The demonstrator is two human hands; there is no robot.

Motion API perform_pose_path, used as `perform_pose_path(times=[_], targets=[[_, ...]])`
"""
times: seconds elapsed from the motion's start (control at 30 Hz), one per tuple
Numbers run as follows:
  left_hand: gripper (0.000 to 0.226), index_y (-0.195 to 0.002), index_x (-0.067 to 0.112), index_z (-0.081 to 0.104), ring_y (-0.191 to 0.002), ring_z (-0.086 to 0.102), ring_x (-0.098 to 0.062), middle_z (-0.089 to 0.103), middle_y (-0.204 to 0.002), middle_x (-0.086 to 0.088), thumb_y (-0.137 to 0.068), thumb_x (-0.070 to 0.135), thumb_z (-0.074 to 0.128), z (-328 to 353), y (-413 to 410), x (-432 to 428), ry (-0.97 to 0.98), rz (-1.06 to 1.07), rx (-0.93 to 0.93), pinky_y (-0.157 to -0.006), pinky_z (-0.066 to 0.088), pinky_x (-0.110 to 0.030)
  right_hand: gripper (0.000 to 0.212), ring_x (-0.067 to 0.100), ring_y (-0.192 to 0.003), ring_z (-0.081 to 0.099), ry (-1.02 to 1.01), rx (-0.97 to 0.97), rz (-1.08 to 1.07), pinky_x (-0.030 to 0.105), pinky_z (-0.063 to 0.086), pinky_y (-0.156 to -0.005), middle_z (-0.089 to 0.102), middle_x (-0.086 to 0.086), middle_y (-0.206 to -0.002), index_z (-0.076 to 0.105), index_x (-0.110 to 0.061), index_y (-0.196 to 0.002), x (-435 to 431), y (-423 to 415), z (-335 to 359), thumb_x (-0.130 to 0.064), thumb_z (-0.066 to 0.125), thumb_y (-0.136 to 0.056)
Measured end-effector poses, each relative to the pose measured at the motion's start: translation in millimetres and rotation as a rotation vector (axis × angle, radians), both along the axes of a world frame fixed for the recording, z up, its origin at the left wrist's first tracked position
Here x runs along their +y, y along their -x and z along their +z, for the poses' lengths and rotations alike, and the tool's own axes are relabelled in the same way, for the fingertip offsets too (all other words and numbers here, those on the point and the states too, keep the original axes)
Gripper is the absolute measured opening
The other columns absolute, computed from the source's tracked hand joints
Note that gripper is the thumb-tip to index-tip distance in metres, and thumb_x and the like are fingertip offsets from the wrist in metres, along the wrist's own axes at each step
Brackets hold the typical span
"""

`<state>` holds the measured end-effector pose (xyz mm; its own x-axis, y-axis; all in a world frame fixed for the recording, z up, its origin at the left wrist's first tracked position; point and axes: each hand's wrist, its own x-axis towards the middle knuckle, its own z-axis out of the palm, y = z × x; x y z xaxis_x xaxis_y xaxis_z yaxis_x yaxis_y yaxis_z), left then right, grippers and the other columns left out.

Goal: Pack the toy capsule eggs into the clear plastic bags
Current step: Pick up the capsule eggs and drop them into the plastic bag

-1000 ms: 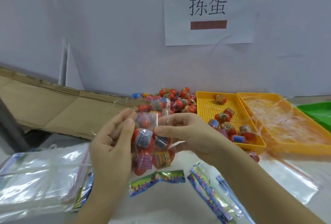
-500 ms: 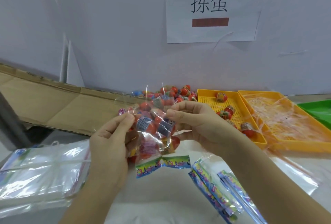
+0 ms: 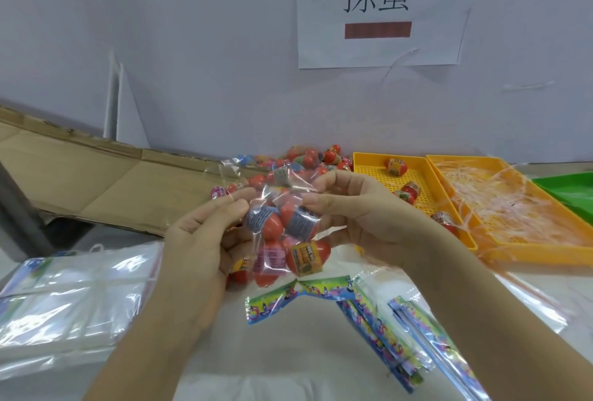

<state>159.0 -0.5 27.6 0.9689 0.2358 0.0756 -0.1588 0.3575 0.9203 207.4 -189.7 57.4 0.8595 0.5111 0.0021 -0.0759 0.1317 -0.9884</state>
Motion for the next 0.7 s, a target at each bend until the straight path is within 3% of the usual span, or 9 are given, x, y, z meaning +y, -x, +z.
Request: perform_pose_path(times=[0.1, 0.23, 0.3, 0.5, 0.7], targets=[[0.02, -0.08, 0.018, 0.081, -0.067, 0.066, -0.013, 0.076, -0.083, -0.006, -0.076, 0.01, 0.063, 1.5, -0.1, -1.2, 0.007, 0.008, 0.007, -0.062, 0.057, -0.024, 0.027, 0.02, -0.062, 0.061, -0.032, 0.003, 0.033, 0.028, 0.055, -0.05, 0.069, 0.003, -0.078, 0.07, -0.021, -0.09, -1.3, -1.1, -1.3, -0.017, 0.076, -0.064], [0.023, -0.08, 0.022, 0.081, -0.068, 0.066, -0.012, 0.077, -0.083, -0.002, -0.076, 0.01, 0.062, 5.3, 3.5, -3.6, 0.015, 0.009, -0.046, -0.061, 0.056, -0.026, 0.013, 0.028, -0.072, 0.057, -0.067, -0.003, 0.073, 0.03, 0.055, -0.053, 0.07, 0.003, -0.081, 0.072, -0.023, -0.079, 0.1, -2.4, -3.4, -0.012, 0.074, -0.072], [0.031, -0.082, 0.025, 0.081, -0.071, 0.068, -0.012, 0.077, -0.086, -0.001, -0.084, 0.005, 0.058, 7.1, 4.2, -4.9, 0.015, 0.007, -0.075, -0.064, 0.057, -0.026, 0.015, 0.026, -0.071, 0.057, -0.087, -0.008, 0.094, 0.03, 0.055, -0.054, 0.071, 0.001, -0.081, 0.072, -0.023, -0.076, -0.5, -2.5, -4.8, -0.009, 0.074, -0.076], [0.031, -0.089, 0.022, 0.081, -0.092, 0.073, -0.014, 0.076, -0.102, -0.006, -0.074, 0.013, 0.055, 12.8, 6.7, -5.1, 0.01, -0.123, -0.165, -0.067, 0.058, -0.022, 0.02, 0.017, -0.067, 0.063, -0.119, -0.052, 0.136, 0.031, 0.056, -0.056, 0.069, -0.002, -0.077, 0.075, -0.024, -0.084, -4.8, -4.0, -5.1, -0.014, 0.075, -0.068], [0.036, -0.067, 0.021, 0.074, -0.099, 0.07, -0.017, 0.075, -0.101, -0.007, -0.085, 0.005, 0.047, 14.3, 12.1, -3.2, -0.052, -0.213, -0.276, -0.072, 0.057, -0.024, 0.013, 0.021, -0.068, 0.062, -0.116, -0.07, 0.158, 0.03, 0.056, -0.054, 0.066, 0.003, -0.077, 0.07, -0.02, -0.069, -5.0, -2.2, -5.1, -0.01, 0.068, -0.075]])
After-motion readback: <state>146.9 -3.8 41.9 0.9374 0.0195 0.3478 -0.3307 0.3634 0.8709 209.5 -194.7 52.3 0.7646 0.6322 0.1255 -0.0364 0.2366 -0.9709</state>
